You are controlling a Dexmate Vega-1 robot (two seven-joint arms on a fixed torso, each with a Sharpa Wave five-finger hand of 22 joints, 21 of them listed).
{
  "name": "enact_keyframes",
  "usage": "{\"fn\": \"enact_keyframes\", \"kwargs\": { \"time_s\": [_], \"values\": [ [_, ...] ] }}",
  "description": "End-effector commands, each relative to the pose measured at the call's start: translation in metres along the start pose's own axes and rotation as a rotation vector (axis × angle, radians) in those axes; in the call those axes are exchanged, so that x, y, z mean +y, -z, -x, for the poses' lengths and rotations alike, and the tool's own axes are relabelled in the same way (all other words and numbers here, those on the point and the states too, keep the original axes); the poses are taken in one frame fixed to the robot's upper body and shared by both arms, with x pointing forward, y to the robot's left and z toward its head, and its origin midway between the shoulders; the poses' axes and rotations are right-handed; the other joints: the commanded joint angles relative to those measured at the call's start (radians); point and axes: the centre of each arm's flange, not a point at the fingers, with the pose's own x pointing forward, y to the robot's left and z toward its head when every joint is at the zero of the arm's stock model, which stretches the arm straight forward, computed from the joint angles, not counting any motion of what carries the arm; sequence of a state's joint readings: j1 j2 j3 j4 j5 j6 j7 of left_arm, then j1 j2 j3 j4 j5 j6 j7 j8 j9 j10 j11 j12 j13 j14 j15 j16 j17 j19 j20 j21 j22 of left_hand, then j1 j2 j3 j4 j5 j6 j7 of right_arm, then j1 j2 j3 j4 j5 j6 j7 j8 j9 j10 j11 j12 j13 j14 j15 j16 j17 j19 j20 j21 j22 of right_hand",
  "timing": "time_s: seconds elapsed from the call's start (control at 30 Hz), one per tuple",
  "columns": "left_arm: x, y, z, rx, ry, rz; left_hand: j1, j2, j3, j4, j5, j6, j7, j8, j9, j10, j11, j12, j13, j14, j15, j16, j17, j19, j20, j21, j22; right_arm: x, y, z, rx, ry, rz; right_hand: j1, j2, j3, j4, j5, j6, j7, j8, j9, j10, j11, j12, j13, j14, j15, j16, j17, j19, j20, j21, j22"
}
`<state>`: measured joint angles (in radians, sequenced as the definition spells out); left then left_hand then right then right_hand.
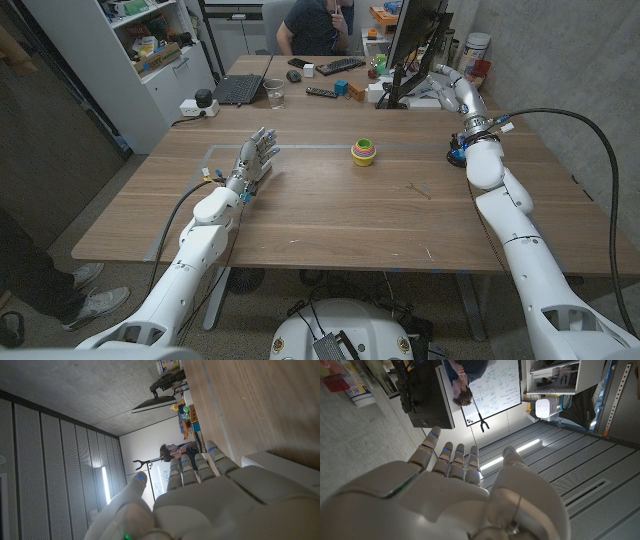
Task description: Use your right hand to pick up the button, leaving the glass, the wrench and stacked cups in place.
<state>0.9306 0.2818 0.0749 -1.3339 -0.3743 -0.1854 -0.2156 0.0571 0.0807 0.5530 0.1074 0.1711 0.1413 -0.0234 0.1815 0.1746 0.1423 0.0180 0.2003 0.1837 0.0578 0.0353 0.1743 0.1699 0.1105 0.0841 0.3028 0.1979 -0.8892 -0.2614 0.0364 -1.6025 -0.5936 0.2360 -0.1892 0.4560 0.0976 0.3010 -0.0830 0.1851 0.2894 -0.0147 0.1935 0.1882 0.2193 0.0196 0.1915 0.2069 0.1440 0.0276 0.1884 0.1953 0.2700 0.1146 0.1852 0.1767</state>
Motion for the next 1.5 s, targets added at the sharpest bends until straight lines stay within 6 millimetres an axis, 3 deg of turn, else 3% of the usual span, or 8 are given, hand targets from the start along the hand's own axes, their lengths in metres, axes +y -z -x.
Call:
{"fn": "enact_keyframes", "kwargs": {
  "time_s": [0.03,0.33,0.47,0.63,0.73,1.13,1.43,1.5],
  "values": [
    [0.0,0.002,0.0,0.003,0.003,-0.002,-0.005,-0.004,0.001,-0.001,0.006,0.005,-0.005,0.004,0.005,0.003,-0.003,0.004,0.005,0.003,-0.005,0.007,0.005,0.006,0.0,-0.002,0.001,-0.014,-0.008,-0.009,0.0,0.083,0.167,0.01,-0.011,0.001,-0.011,0.001,-0.005,-0.006,0.002,0.005,-0.012,-0.007,-0.003,0.004,-0.016,-0.007,-0.003,0.0,-0.004,0.004,0.002,0.003],
    [0.0,0.001,0.001,-0.001,0.006,-0.003,-0.006,-0.005,0.0,-0.001,0.006,0.004,-0.005,0.003,0.005,0.002,-0.003,0.004,0.005,0.004,-0.006,0.008,0.005,0.007,-0.001,-0.003,0.001,-0.02,-0.006,-0.017,0.042,0.13,0.277,-0.004,-0.023,-0.01,-0.013,-0.004,-0.011,-0.011,0.001,0.006,-0.041,-0.016,-0.007,0.005,-0.048,-0.013,-0.004,0.004,-0.031,0.0,-0.002,0.003],
    [0.001,0.001,0.001,-0.003,0.005,-0.005,-0.007,-0.005,0.0,0.0,0.006,0.004,-0.005,0.004,0.005,0.002,-0.003,0.004,0.005,0.003,-0.004,0.008,0.005,0.007,0.0,-0.004,0.001,-0.022,-0.005,-0.022,0.073,0.141,0.352,-0.016,-0.028,-0.018,-0.013,-0.008,-0.035,-0.024,-0.006,0.007,-0.075,-0.025,-0.01,0.005,-0.08,-0.013,-0.004,0.007,-0.067,-0.025,-0.006,0.002],
    [0.001,0.0,0.002,-0.004,0.007,-0.011,-0.007,-0.005,-0.001,0.0,0.006,0.005,-0.005,0.004,0.005,0.003,-0.003,0.005,0.005,0.003,-0.005,0.007,0.005,0.008,-0.001,-0.005,0.001,-0.022,-0.007,-0.024,0.092,0.192,0.464,-0.025,-0.035,-0.026,-0.017,-0.01,-0.057,-0.035,-0.007,0.008,-0.109,-0.035,-0.01,0.005,-0.12,-0.049,-0.008,0.004,-0.092,-0.032,-0.005,0.001],
    [0.001,0.0,0.002,-0.005,0.004,-0.007,-0.007,-0.006,-0.001,-0.001,0.006,0.004,-0.008,0.004,0.005,0.002,-0.004,0.004,0.005,0.001,-0.007,0.007,0.005,0.009,-0.002,-0.005,0.001,-0.023,-0.007,-0.027,0.112,0.193,0.485,-0.032,-0.037,-0.031,-0.018,-0.01,-0.077,-0.043,-0.01,0.009,-0.133,-0.034,-0.011,0.004,-0.142,-0.029,-0.008,0.003,-0.12,-0.022,-0.008,0.001],
    [0.002,0.001,0.003,-0.004,0.005,-0.008,-0.008,-0.006,-0.002,0.0,0.006,0.001,-0.007,0.003,0.005,-0.002,-0.005,0.003,0.005,-0.001,-0.008,0.006,0.005,0.009,0.0,-0.007,0.001,-0.025,-0.008,-0.036,0.159,0.205,0.63,-0.052,-0.036,-0.042,-0.016,-0.008,-0.107,-0.061,-0.008,0.009,-0.176,-0.04,-0.007,0.004,-0.209,-0.002,-0.008,0.003,-0.239,0.017,-0.018,0.0],
    [0.003,0.001,0.003,-0.003,0.007,-0.008,-0.008,-0.007,-0.002,-0.001,0.006,0.002,-0.009,0.004,0.005,-0.001,-0.006,0.004,0.005,-0.001,-0.011,0.007,0.004,0.01,-0.001,-0.008,0.001,-0.021,-0.004,-0.041,0.257,0.22,0.748,-0.083,-0.037,-0.057,-0.009,-0.008,-0.134,-0.07,-0.007,0.009,-0.228,-0.047,-0.007,0.003,-0.281,0.025,-0.004,0.009,-0.347,0.092,-0.014,0.001],
    [0.004,0.001,0.003,-0.004,0.006,-0.01,-0.008,-0.007,-0.002,-0.001,0.006,0.002,-0.009,0.003,0.005,0.0,-0.007,0.004,0.005,-0.001,-0.01,0.007,0.004,0.011,-0.001,-0.008,0.001,-0.02,-0.004,-0.042,0.281,0.219,0.746,-0.09,-0.038,-0.061,-0.007,-0.009,-0.146,-0.075,-0.009,0.009,-0.237,-0.05,-0.007,0.003,-0.296,0.03,-0.005,0.01,-0.363,0.097,-0.014,0.001]
  ]
}}
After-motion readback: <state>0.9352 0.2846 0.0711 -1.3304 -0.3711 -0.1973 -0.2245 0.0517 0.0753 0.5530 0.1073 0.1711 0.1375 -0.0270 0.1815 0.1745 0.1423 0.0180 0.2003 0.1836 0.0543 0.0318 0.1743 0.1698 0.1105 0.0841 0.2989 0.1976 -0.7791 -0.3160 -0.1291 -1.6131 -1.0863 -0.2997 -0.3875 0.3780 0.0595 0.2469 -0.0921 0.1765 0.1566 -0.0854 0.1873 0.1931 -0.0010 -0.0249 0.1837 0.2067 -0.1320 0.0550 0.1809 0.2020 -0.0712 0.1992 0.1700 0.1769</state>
